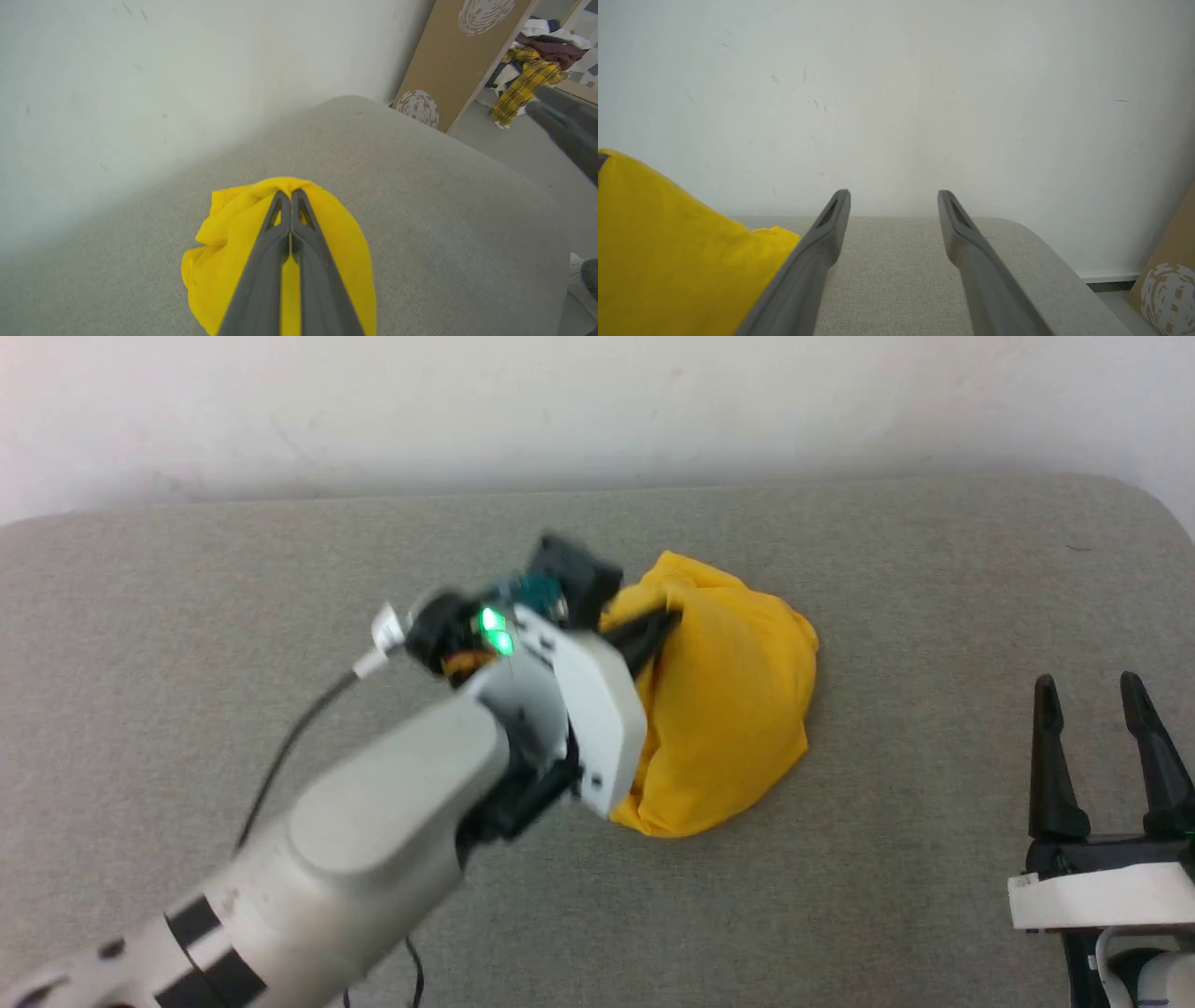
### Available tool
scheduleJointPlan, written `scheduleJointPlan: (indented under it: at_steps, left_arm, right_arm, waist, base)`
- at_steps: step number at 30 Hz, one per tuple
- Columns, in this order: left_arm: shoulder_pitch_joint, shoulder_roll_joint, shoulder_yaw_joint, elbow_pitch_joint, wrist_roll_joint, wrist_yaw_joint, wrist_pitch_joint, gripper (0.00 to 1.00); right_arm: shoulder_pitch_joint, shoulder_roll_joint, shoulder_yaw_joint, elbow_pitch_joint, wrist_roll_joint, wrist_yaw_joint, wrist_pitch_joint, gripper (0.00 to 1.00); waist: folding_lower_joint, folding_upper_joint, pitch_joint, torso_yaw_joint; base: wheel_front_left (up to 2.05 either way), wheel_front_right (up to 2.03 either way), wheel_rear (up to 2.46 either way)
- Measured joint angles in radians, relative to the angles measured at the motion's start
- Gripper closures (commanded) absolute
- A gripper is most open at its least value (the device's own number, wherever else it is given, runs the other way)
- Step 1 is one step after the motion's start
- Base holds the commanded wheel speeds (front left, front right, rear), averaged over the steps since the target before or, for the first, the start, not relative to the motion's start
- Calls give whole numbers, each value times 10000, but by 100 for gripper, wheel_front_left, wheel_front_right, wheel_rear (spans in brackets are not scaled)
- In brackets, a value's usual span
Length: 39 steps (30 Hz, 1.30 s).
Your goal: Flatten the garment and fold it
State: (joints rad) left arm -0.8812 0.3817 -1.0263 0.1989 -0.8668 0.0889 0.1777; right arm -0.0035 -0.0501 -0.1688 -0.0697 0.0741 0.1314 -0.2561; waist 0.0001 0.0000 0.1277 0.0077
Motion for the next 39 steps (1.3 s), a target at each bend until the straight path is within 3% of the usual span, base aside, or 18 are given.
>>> scheduleJointPlan:
  at_steps: [9,10,11,16,21,24,28,34,39]
  left_arm:
    - [1731,-629,-825,2303,-75,222,-339,100]
    - [1737,-669,-807,2405,-96,221,-451,61]
    - [1733,-709,-775,2458,-105,209,-560,0]
    - [1697,-662,-29,2082,-332,180,-1494,0]
    - [1745,307,932,476,-397,382,-2932,0]
    - [2175,1151,1787,-619,-125,1026,-4017,0]
    - [3637,1937,3168,-2238,238,1841,-4339,0]
    - [6489,1741,6121,-4861,2951,2598,-4349,0]
    - [9299,865,7459,-5269,4347,2711,-4347,0]
  right_arm:
    - [-7,0,21,96,167,2,-8,0]
    - [-2,0,-12,96,169,2,-8,0]
    - [6,0,-46,88,169,2,-10,0]
    - [59,-2,-115,77,167,2,-10,0]
    - [99,0,-121,44,151,2,-10,0]
    - [170,-2,-150,38,136,0,-10,0]
    - [328,2,-94,12,111,0,-10,0]
    - [519,0,-15,105,222,0,50,0]
    - [809,0,165,370,351,0,107,0]
  waist:
    - [-1,0,-2,-591]
    - [-1,0,-17,-601]
    - [-2,0,-26,-590]
    - [-1,0,-98,-447]
    - [-1,0,-295,-278]
    - [-2,0,-429,-164]
    - [-2,0,-545,-1]
    - [-2,0,-626,157]
    - [-2,0,-751,207]
  base:
    - [0,0,0]
    - [0,0,0]
    - [0,0,0]
    - [0,0,0]
    - [0,0,0]
    - [0,0,0]
    - [0,0,0]
    - [0,0,0]
    - [0,0,0]
